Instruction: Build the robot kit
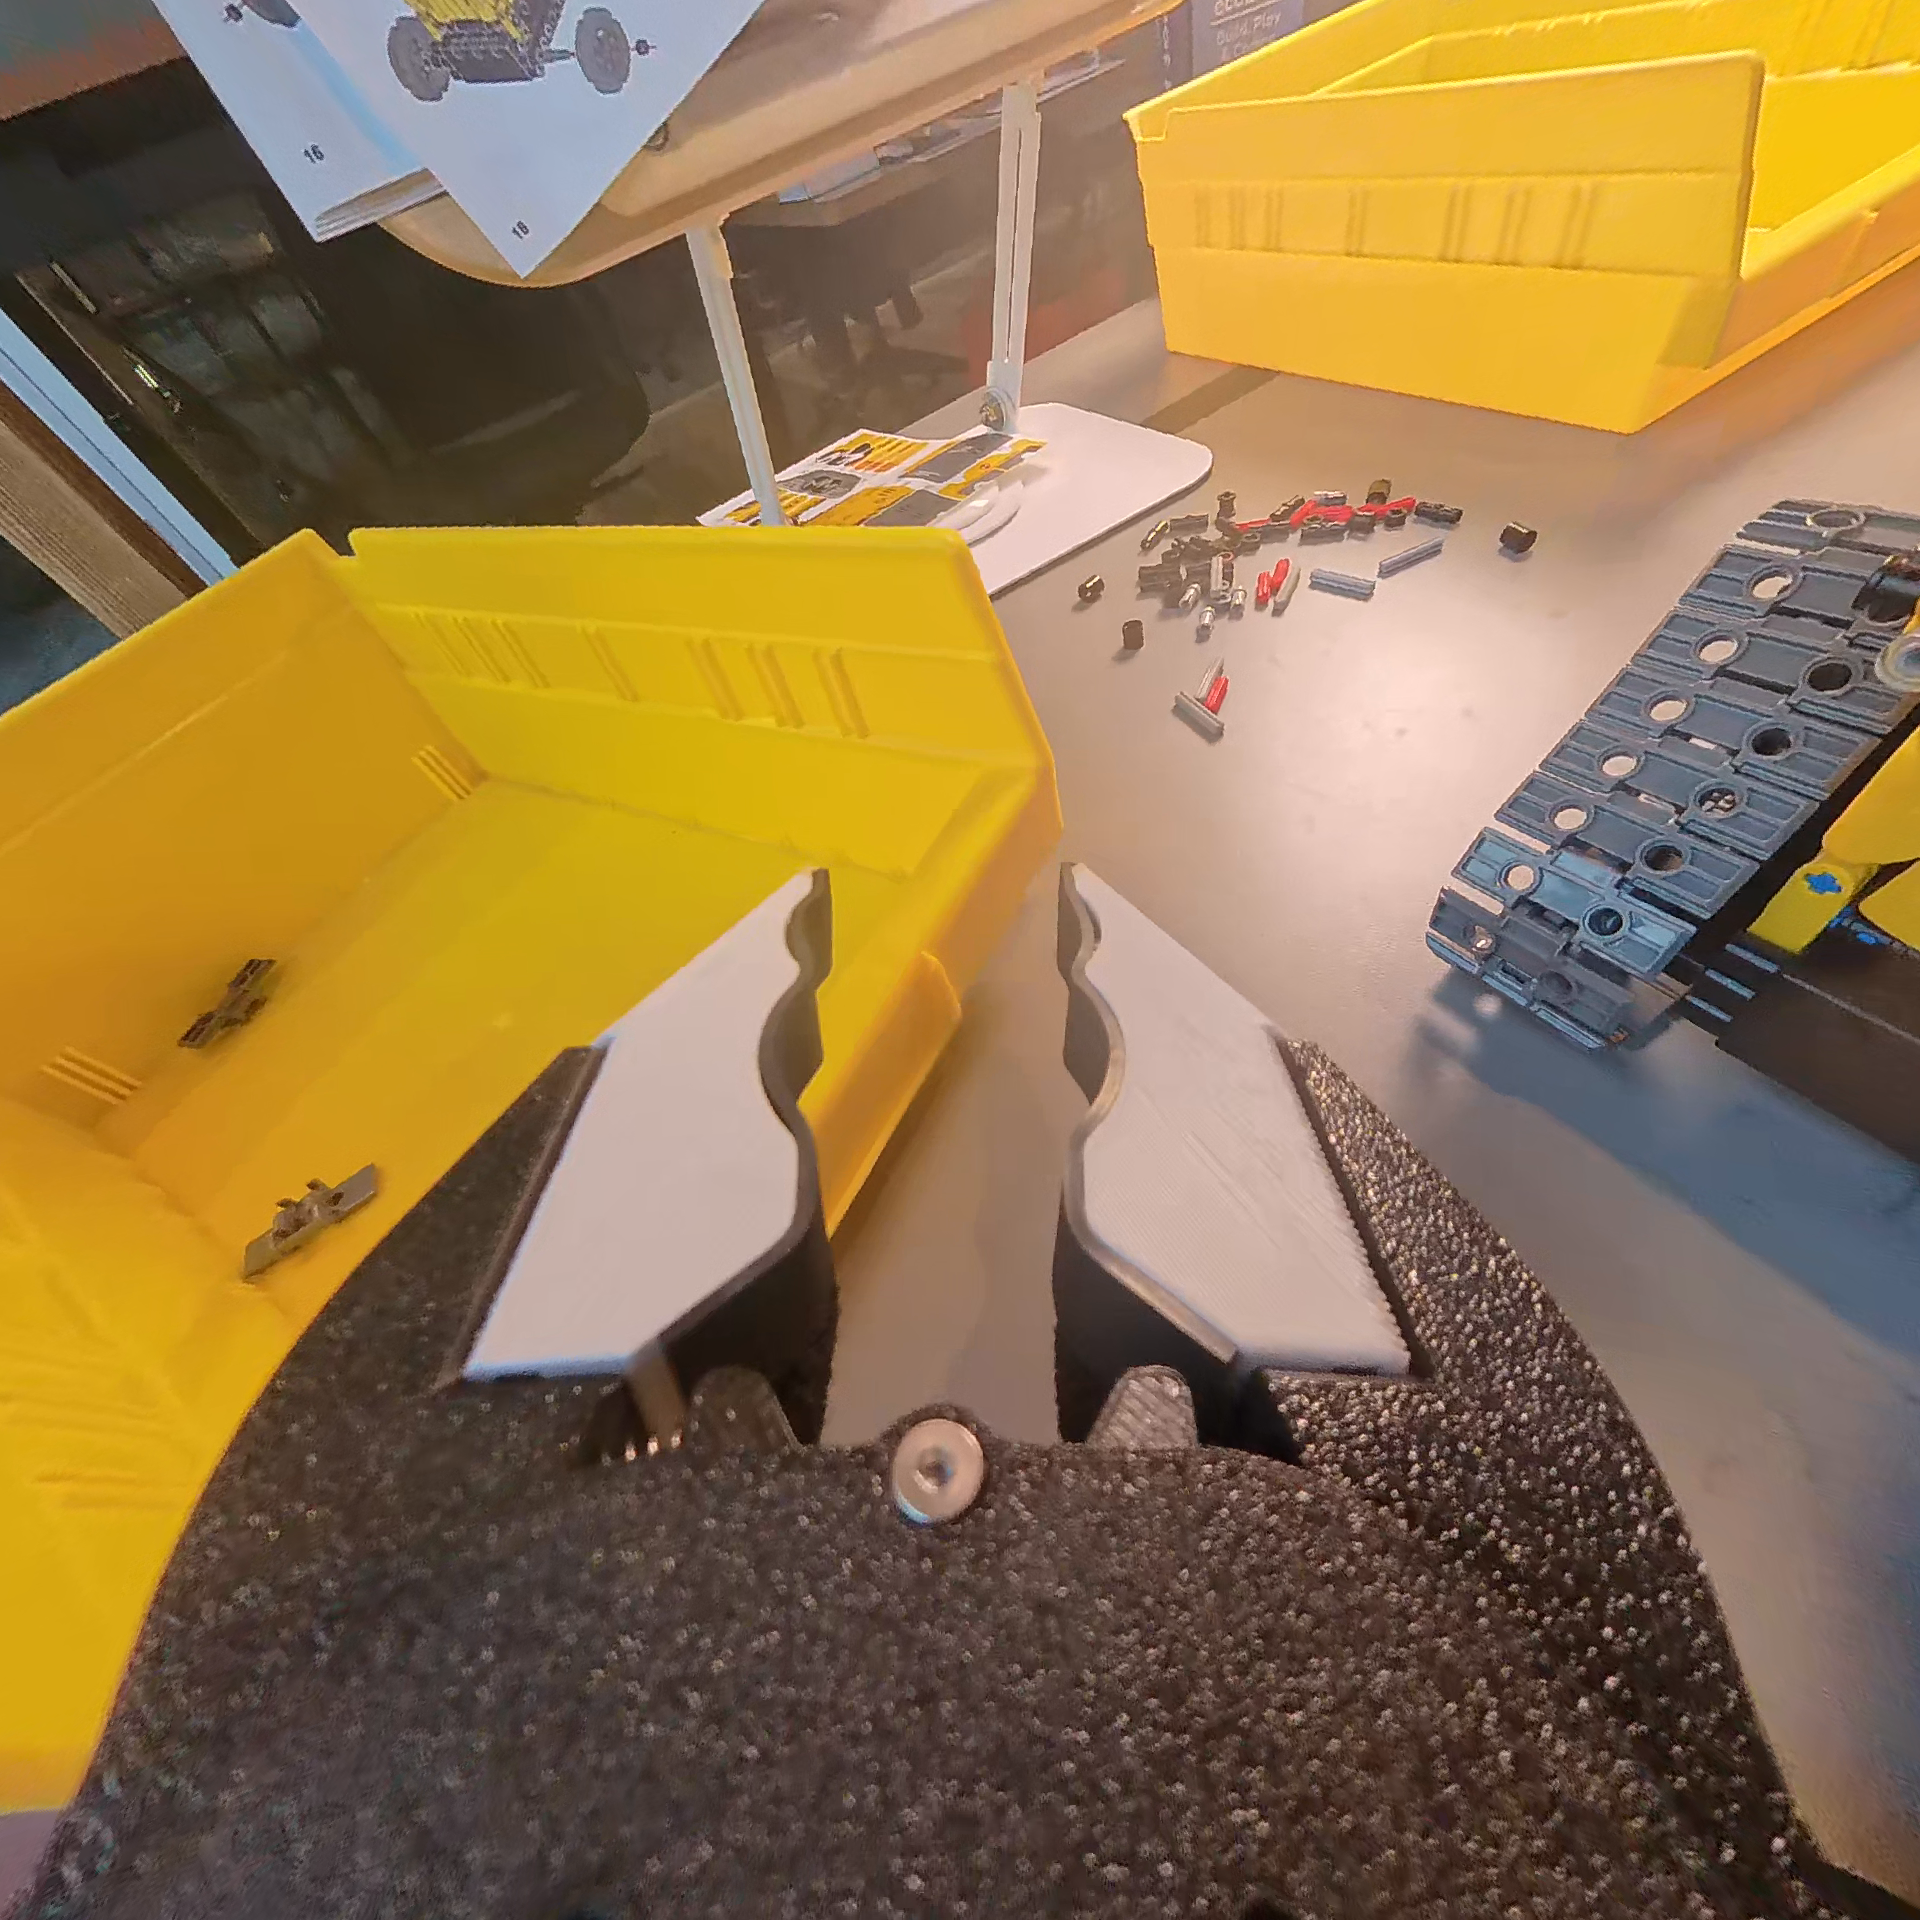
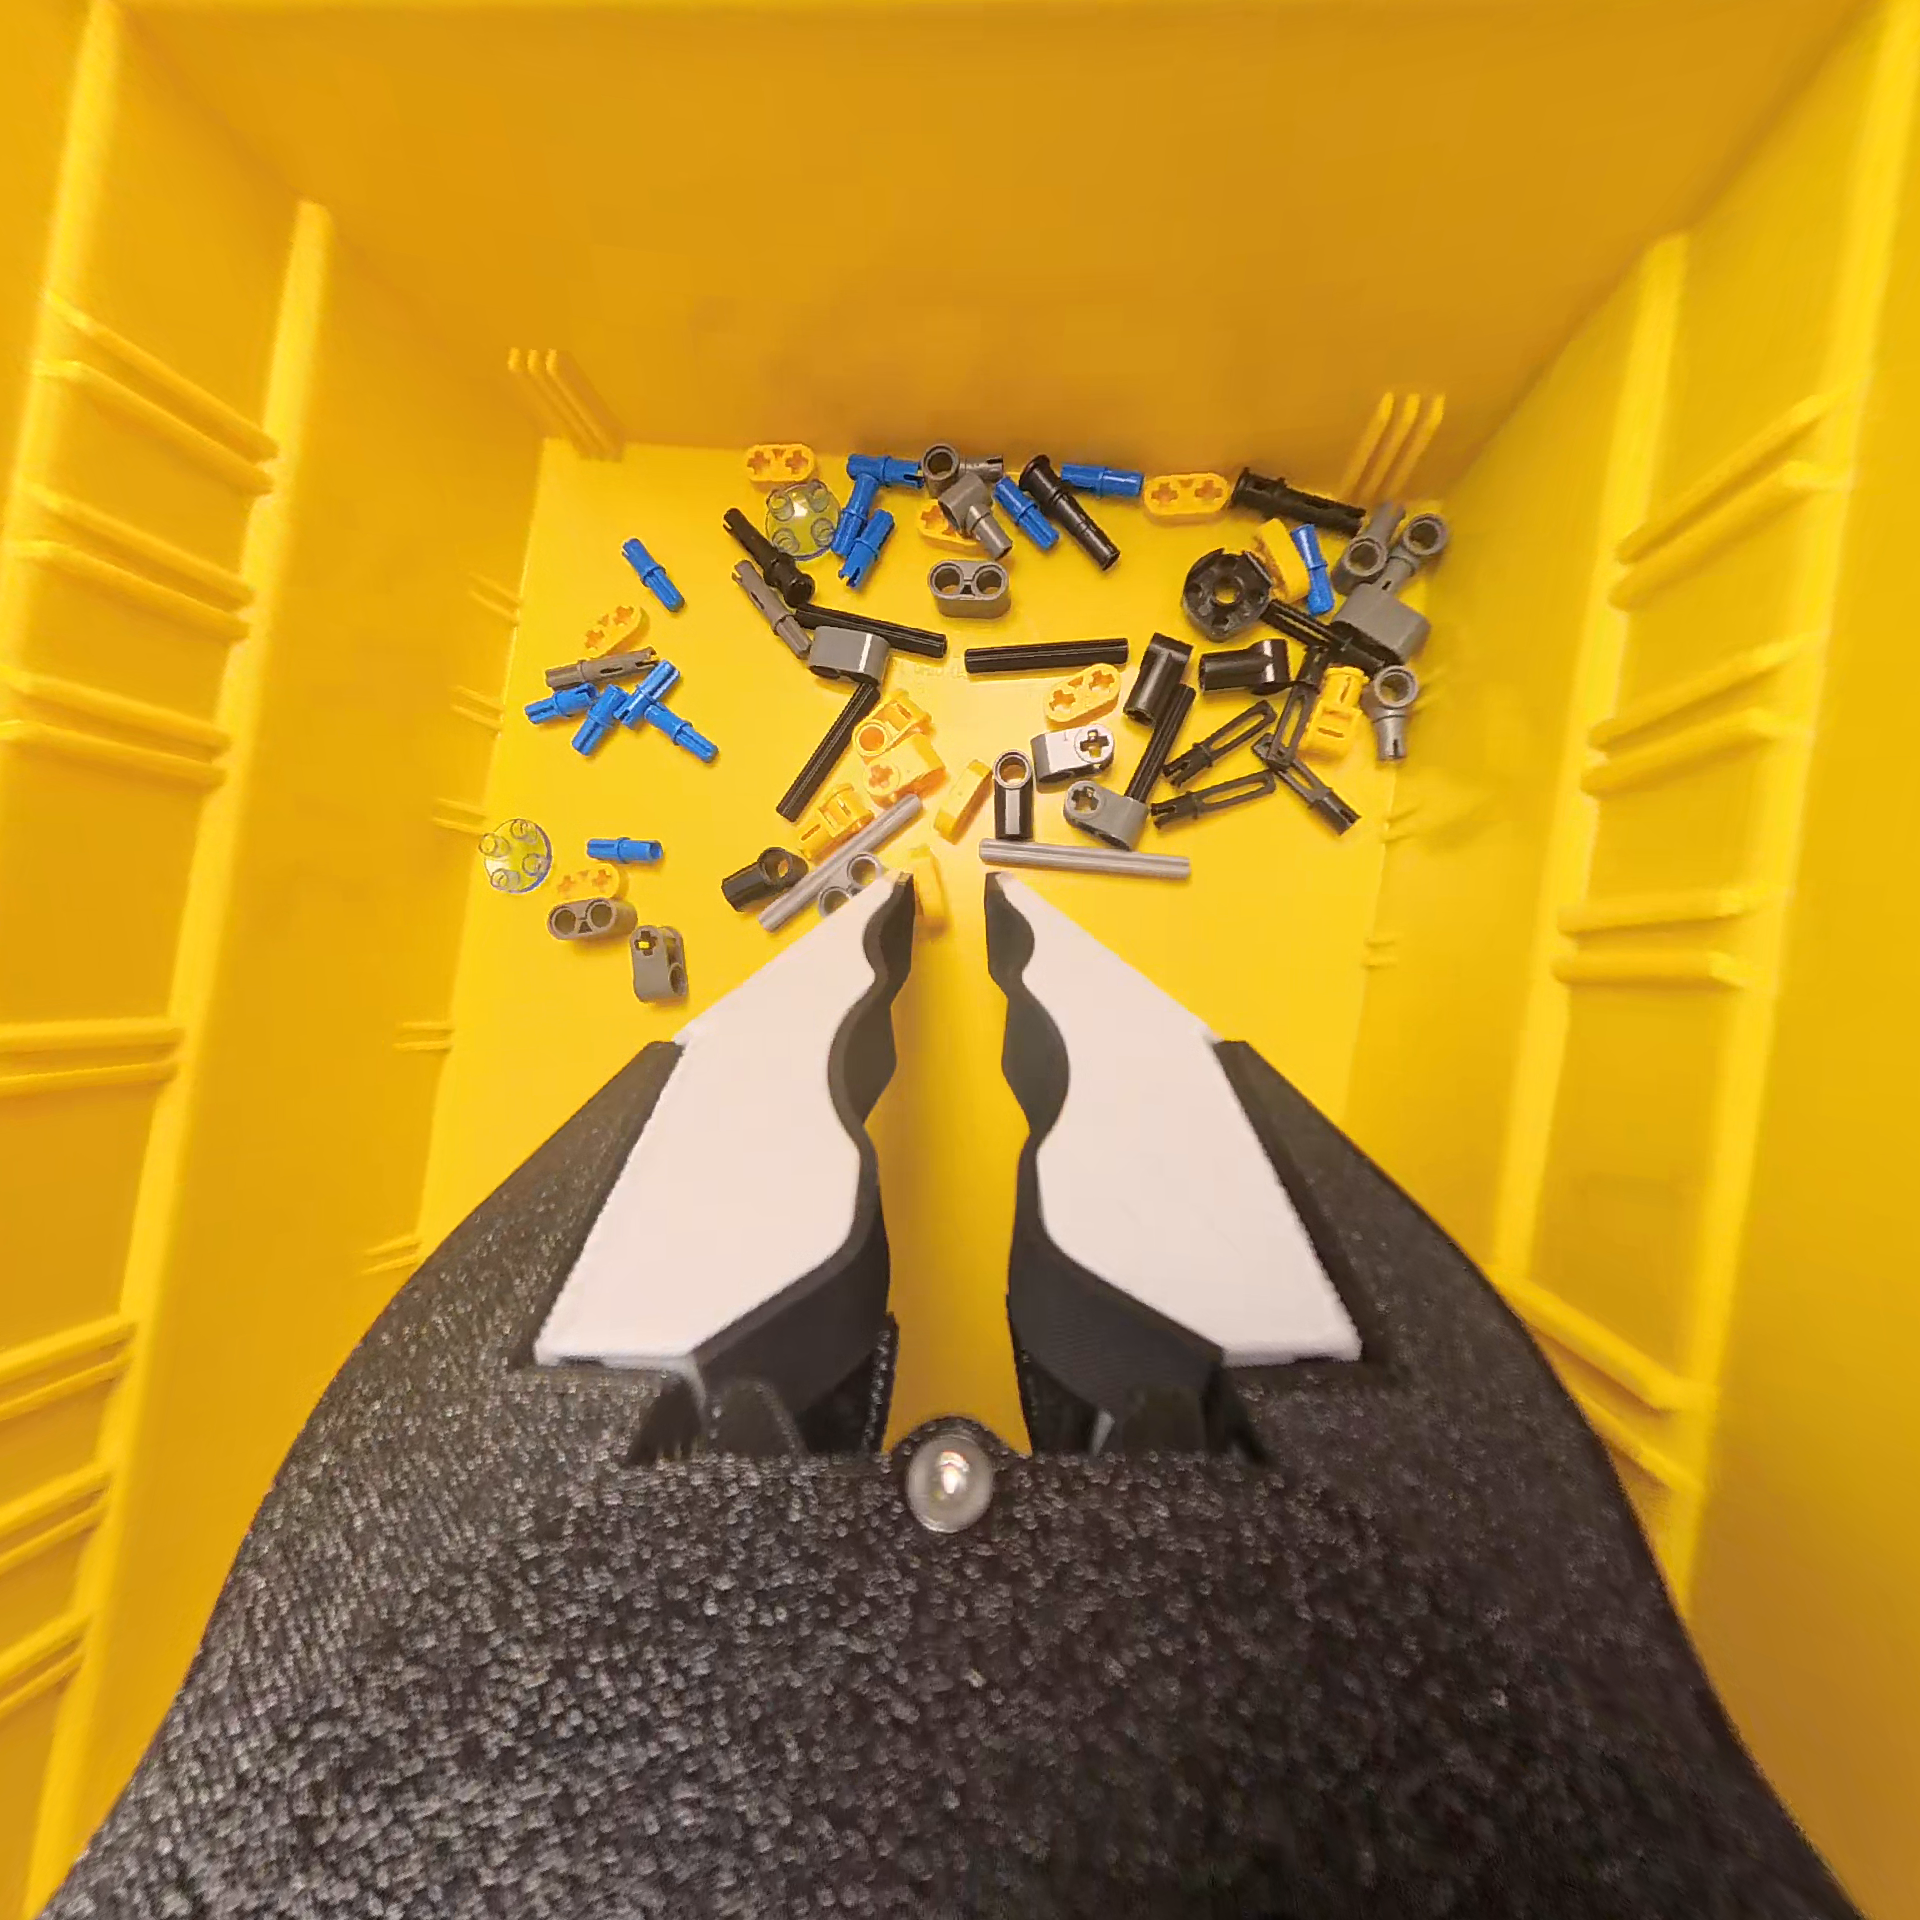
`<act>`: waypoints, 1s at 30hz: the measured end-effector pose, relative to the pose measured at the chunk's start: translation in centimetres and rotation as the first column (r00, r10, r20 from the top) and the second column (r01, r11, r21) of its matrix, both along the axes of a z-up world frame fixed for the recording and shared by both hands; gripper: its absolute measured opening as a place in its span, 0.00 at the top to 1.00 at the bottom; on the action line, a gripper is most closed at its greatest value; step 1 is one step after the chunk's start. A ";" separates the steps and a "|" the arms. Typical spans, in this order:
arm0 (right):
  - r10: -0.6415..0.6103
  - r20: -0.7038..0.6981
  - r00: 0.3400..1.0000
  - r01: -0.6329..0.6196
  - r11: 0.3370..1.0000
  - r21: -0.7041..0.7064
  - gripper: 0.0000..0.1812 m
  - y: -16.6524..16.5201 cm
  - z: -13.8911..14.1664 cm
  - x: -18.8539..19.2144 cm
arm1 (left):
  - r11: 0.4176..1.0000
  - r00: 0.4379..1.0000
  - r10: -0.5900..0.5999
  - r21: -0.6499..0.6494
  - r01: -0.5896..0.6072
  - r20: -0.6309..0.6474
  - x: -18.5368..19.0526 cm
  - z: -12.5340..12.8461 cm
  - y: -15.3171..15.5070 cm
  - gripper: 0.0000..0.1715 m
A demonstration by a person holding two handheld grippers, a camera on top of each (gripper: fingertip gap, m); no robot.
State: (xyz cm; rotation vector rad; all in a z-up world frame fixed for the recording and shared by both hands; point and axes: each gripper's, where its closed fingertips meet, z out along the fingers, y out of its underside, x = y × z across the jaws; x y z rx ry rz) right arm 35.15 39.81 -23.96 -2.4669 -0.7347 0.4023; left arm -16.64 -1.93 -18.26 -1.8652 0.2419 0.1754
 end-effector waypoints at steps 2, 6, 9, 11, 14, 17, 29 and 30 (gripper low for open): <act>0.001 0.027 1.000 -0.001 1.000 0.007 0.94 0.0 -0.2 0.1 | 1.000 1.000 -0.002 0.000 0.002 0.000 0.0 0.0 0.0 0.75; -0.005 0.041 0.999 0.004 1.000 0.017 0.97 0.2 -0.2 0.4 | 1.000 1.000 -0.007 0.006 0.007 0.005 0.1 0.1 -0.1 0.75; 0.027 0.042 0.999 -0.029 0.998 0.056 0.98 0.2 -0.1 0.3 | 1.000 1.000 -0.012 0.008 0.012 0.006 0.2 0.1 -0.1 0.75; 0.059 0.015 0.998 -0.061 0.989 0.131 0.98 -0.1 1.5 -0.1 | 1.000 1.000 -0.019 0.011 0.019 0.010 0.3 0.2 -0.1 0.75; 0.136 -0.068 0.988 -0.113 0.955 0.275 0.98 -2.7 6.8 -1.9 | 0.999 0.999 -0.030 0.018 0.030 0.018 0.5 0.3 -0.2 0.75; 0.314 -0.143 0.938 -0.246 0.899 0.364 0.98 -9.9 12.6 -6.0 | 0.999 0.999 -0.041 0.027 0.040 0.021 0.7 0.6 -0.3 0.75; 0.775 -0.037 0.630 -0.762 0.627 0.164 0.98 -32.6 1.0 -23.9 | 0.992 0.994 -0.111 0.057 0.111 0.010 2.4 1.5 -0.9 0.75; 0.779 0.002 0.627 -0.768 0.618 0.168 0.98 -32.5 0.5 -24.3 | 0.992 0.994 -0.112 0.056 0.111 0.017 2.4 1.5 -1.0 0.74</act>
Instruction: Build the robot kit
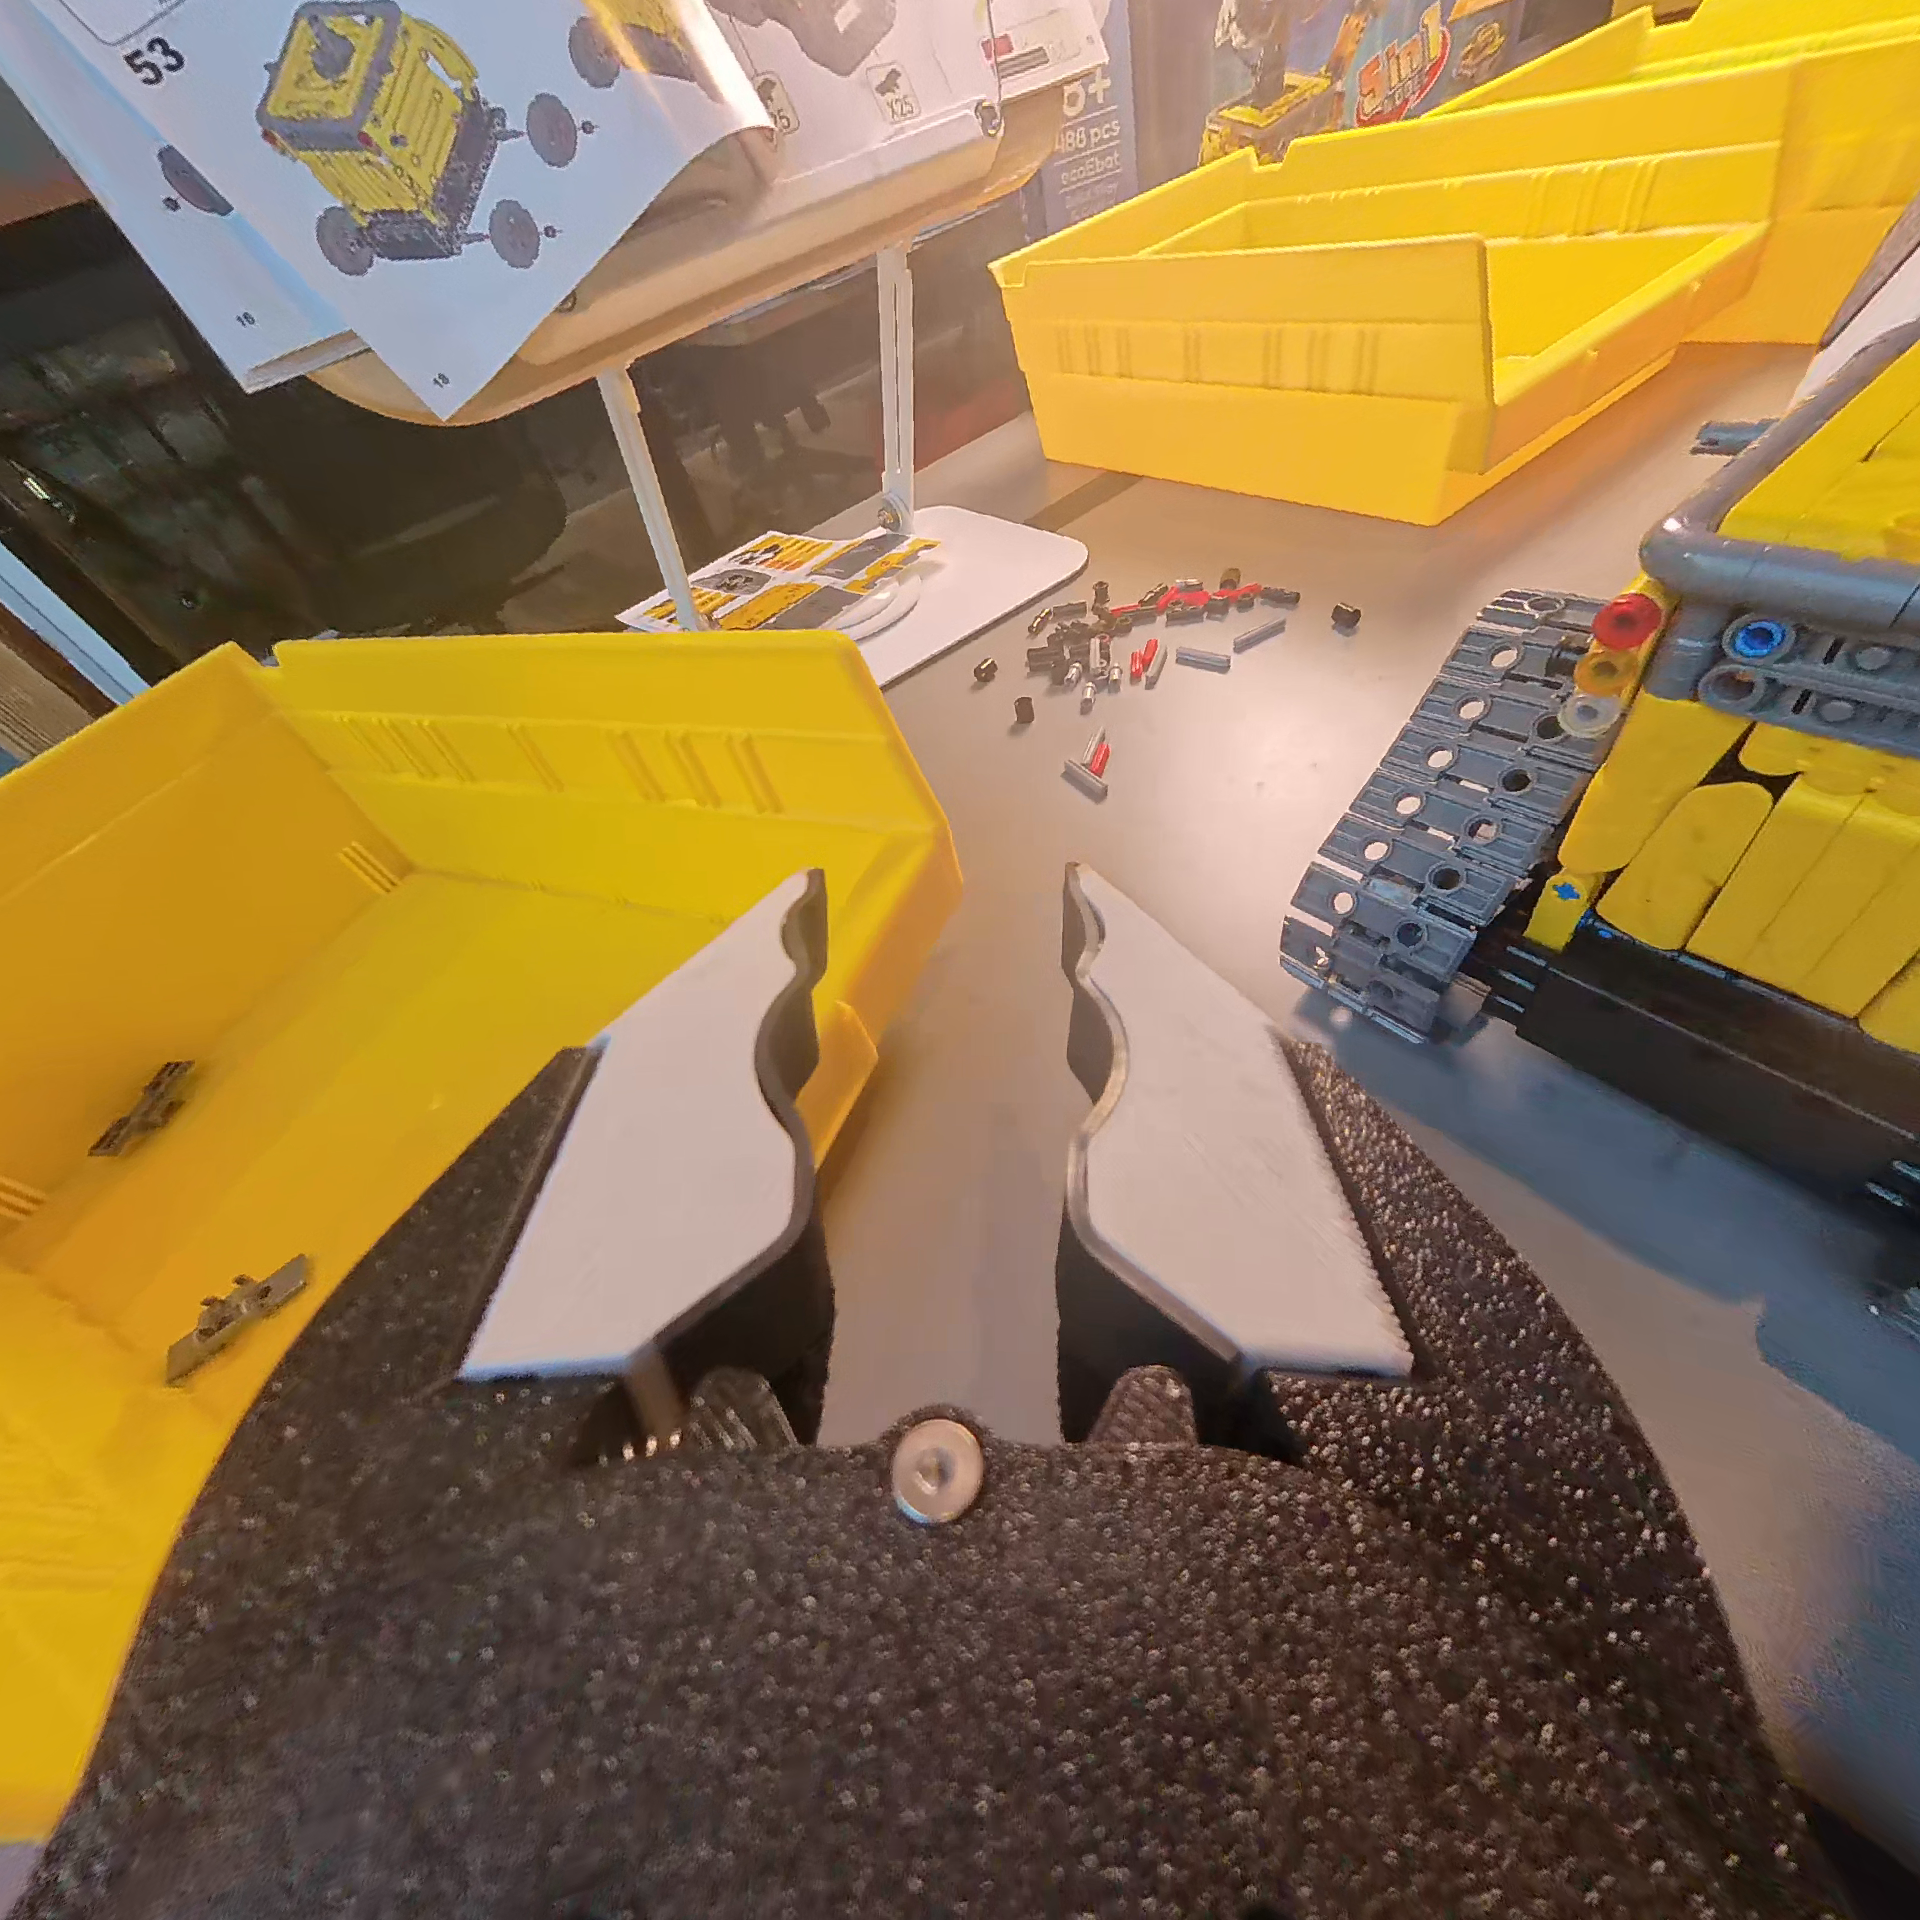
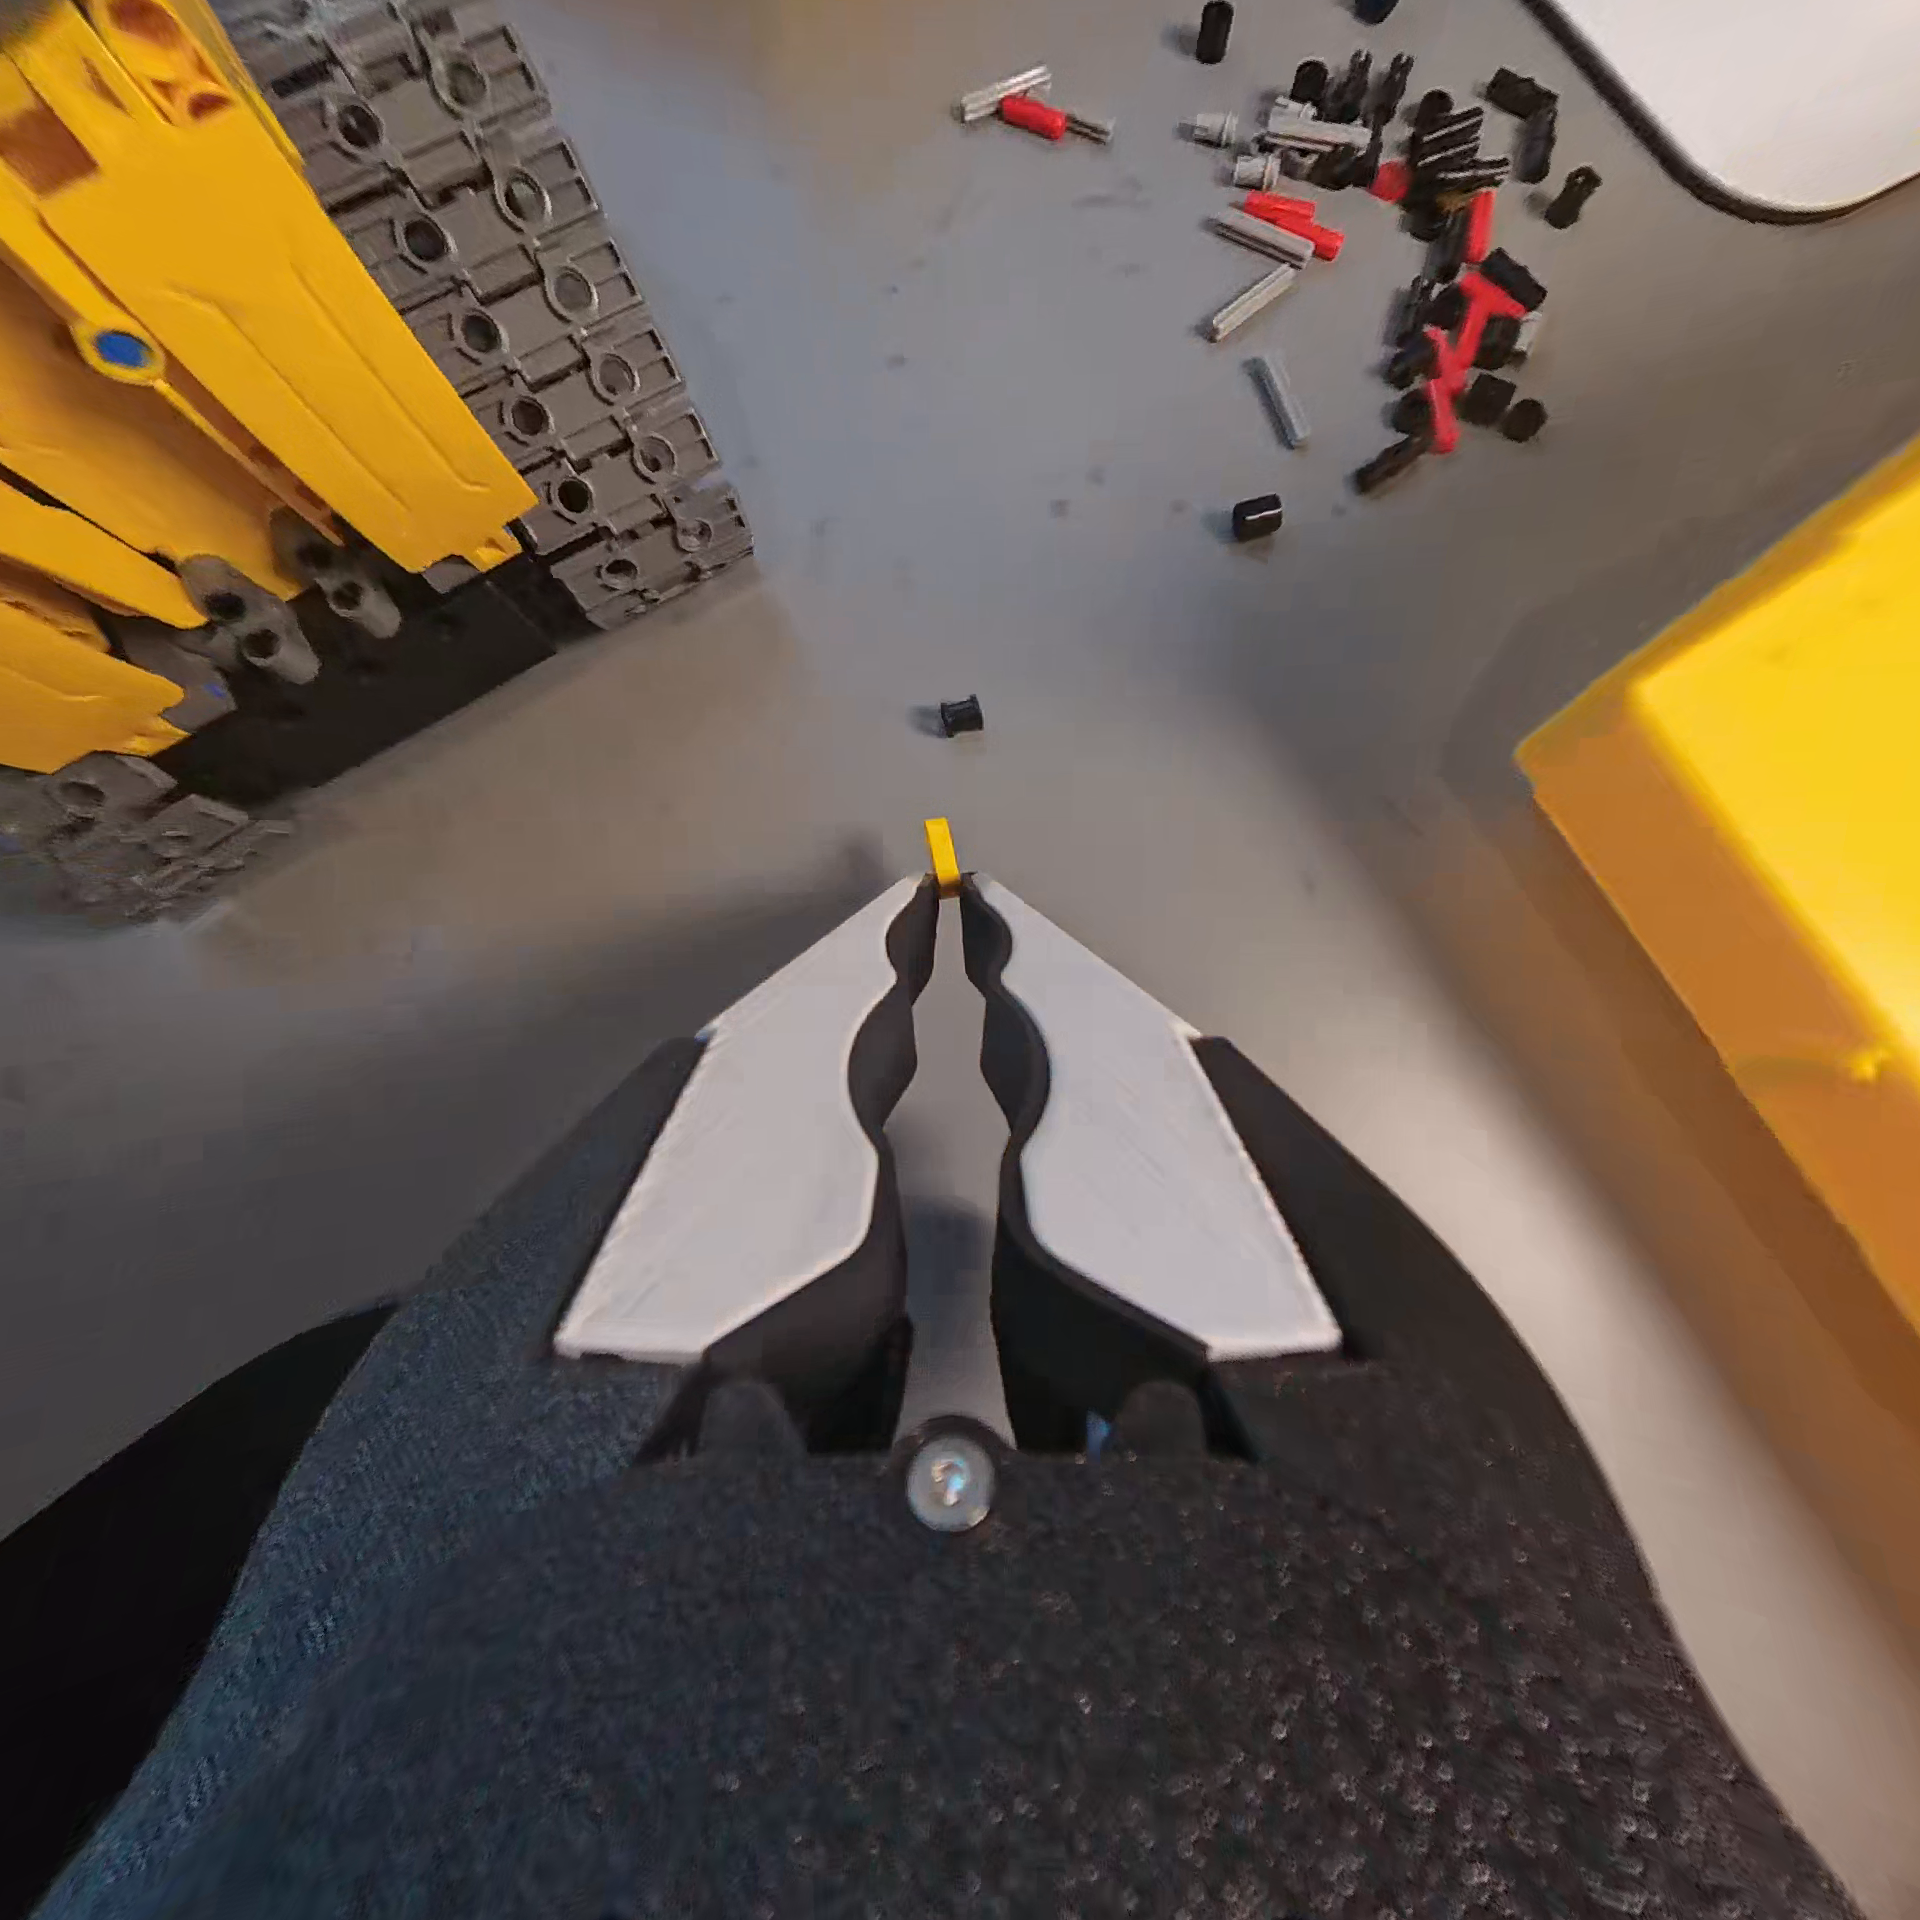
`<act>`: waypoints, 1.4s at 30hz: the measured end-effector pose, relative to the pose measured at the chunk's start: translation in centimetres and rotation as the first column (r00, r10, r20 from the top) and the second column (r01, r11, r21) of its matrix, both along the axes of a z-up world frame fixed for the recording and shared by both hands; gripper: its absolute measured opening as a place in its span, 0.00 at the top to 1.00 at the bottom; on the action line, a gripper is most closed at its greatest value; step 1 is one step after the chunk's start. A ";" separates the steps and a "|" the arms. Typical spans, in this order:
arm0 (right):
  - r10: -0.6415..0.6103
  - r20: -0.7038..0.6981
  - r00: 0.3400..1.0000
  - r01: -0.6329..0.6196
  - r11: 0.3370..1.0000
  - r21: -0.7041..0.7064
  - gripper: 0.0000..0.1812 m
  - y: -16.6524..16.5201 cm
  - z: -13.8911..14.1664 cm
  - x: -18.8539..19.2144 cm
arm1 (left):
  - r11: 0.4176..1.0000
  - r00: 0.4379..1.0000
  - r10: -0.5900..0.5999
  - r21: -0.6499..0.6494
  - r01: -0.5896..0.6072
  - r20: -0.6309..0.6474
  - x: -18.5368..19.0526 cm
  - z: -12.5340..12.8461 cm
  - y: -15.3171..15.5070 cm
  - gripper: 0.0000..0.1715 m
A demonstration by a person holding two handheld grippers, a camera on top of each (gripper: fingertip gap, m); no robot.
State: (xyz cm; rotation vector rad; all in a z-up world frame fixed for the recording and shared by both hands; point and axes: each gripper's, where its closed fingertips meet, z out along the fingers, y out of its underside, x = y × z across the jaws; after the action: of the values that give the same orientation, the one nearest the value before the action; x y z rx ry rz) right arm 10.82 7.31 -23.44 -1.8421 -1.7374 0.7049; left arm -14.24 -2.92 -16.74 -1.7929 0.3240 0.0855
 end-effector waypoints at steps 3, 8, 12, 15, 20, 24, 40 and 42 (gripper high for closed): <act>0.012 0.052 0.999 -0.014 0.999 0.035 0.98 0.0 -1.1 -0.4 | 1.000 1.000 -0.004 0.001 0.004 0.022 0.0 0.2 -0.1 0.73; -0.012 0.014 1.000 0.012 0.998 0.059 0.93 0.4 0.0 0.1 | 1.000 0.998 -0.012 0.027 0.010 0.057 0.0 0.9 -0.3 0.73; -0.126 -0.232 0.964 0.171 0.968 0.183 0.92 4.8 9.7 3.5 | 0.999 0.996 -0.032 0.033 0.029 0.088 0.2 1.1 -0.4 0.72; -0.339 -0.396 0.854 0.444 0.870 0.212 0.90 12.4 17.4 10.3 | 0.997 0.992 -0.069 0.036 0.066 0.101 0.8 1.2 -0.5 0.69; -0.640 -0.282 0.715 0.697 0.682 0.220 0.88 26.8 15.2 21.4 | 0.985 0.978 -0.154 0.102 0.141 0.140 2.2 2.7 -1.0 0.66; -0.708 -0.127 0.694 0.719 0.679 0.148 0.93 32.5 7.9 23.0 | 0.980 0.971 -0.167 0.139 0.145 0.169 2.6 3.8 -1.5 0.65; -0.699 0.164 0.697 0.703 0.710 0.038 0.97 34.9 -0.7 23.2 | 0.991 0.964 -0.121 0.076 0.106 0.237 4.7 3.1 -4.6 0.62; -0.706 0.163 0.690 0.711 0.703 0.036 0.97 34.7 -0.5 23.2 | 0.991 0.959 -0.125 0.072 0.110 0.256 4.6 3.1 -4.4 0.62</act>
State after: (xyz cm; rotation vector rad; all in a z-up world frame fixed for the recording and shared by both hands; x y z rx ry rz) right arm 34.07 42.01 -23.99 -2.4106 -0.9254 0.2544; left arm -9.66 -7.36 -13.67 -1.6997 0.2362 -0.2218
